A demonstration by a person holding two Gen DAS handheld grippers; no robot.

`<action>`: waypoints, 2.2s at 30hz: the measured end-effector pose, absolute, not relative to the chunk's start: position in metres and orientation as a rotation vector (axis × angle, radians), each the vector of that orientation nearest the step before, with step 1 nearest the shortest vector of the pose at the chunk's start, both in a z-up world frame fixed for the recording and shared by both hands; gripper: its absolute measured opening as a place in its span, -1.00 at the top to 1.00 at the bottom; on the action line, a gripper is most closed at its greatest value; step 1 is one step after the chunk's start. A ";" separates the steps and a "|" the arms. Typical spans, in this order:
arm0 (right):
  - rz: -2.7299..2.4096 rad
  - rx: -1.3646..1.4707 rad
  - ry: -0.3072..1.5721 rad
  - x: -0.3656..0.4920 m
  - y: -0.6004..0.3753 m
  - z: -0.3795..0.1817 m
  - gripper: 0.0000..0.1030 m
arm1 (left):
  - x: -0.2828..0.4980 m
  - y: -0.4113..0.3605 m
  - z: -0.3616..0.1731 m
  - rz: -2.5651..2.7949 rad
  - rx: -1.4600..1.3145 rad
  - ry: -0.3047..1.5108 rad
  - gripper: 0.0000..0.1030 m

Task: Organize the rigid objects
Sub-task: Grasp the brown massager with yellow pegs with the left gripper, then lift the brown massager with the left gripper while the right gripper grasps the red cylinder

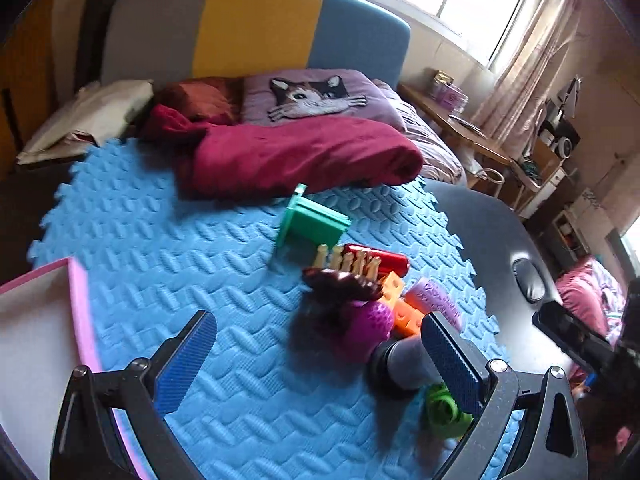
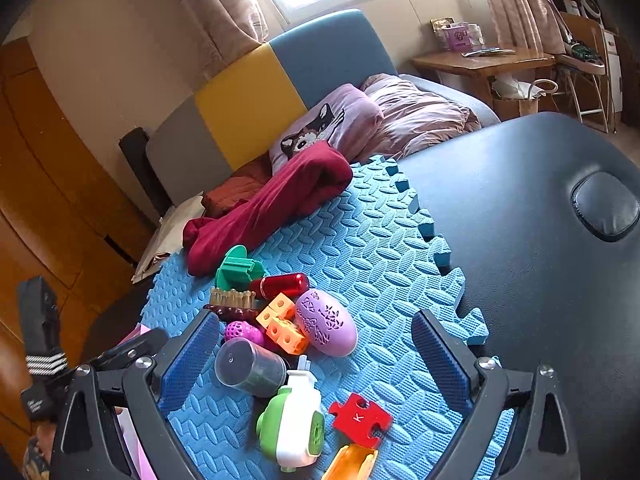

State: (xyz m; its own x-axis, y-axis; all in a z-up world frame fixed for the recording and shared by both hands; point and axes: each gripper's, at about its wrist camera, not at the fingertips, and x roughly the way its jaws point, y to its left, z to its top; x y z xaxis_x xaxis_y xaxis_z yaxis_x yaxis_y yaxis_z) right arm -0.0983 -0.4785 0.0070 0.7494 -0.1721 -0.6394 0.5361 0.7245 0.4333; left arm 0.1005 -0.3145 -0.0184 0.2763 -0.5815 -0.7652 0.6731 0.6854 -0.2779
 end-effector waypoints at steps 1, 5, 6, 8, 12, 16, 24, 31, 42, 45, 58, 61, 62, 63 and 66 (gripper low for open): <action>-0.415 0.651 0.608 -0.098 -0.478 0.007 -0.91 | 0.104 -0.319 -0.021 -0.851 0.100 0.987 -0.99; -0.415 0.643 0.605 -0.098 -0.478 0.007 -0.91 | 0.114 -0.333 -0.027 -0.864 0.091 1.001 -0.97; -0.414 0.642 0.605 -0.098 -0.478 0.008 -0.91 | 0.115 -0.337 -0.028 -0.865 0.095 0.996 -0.97; -0.411 0.639 0.606 -0.097 -0.477 0.007 -0.91 | 0.119 -0.345 -0.032 -0.876 0.104 1.006 -0.89; -0.406 0.643 0.611 -0.096 -0.478 0.006 -0.91 | 0.125 -0.359 -0.043 -0.877 0.135 1.026 -0.73; -0.410 0.645 0.614 -0.096 -0.479 0.005 -0.91 | 0.131 -0.372 -0.056 -0.887 0.149 1.065 -0.66; -0.426 0.633 0.627 -0.094 -0.480 0.002 -0.91 | 0.144 -0.367 -0.075 -0.937 0.027 1.155 -0.22; -0.431 0.644 0.645 -0.093 -0.483 -0.002 -0.91 | 0.141 -0.333 -0.065 -0.875 0.020 1.101 -0.22; -0.410 0.647 0.688 -0.087 -0.481 -0.008 -0.91 | 0.102 -0.275 -0.042 -0.811 0.087 1.015 -0.22; -0.394 0.639 0.714 -0.080 -0.477 -0.011 -0.91 | 0.092 -0.260 -0.033 -0.816 0.070 1.002 -0.22; -0.328 0.576 0.915 0.020 -0.477 -0.003 -0.93 | 0.066 -0.200 -0.010 -0.791 0.004 0.959 -0.22; -0.336 0.544 1.019 0.052 -0.479 -0.014 -0.93 | 0.066 -0.184 -0.008 -0.776 -0.028 0.965 -0.22; -0.339 0.539 1.043 0.058 -0.479 -0.018 -0.93 | 0.067 -0.180 -0.008 -0.773 -0.035 0.962 -0.22; -0.344 0.533 1.067 0.065 -0.479 -0.023 -0.93 | 0.067 -0.177 -0.007 -0.769 -0.040 0.961 -0.22; -0.389 0.521 1.112 0.079 -0.481 -0.032 -0.93 | 0.068 -0.166 -0.006 -0.764 -0.061 0.962 -0.22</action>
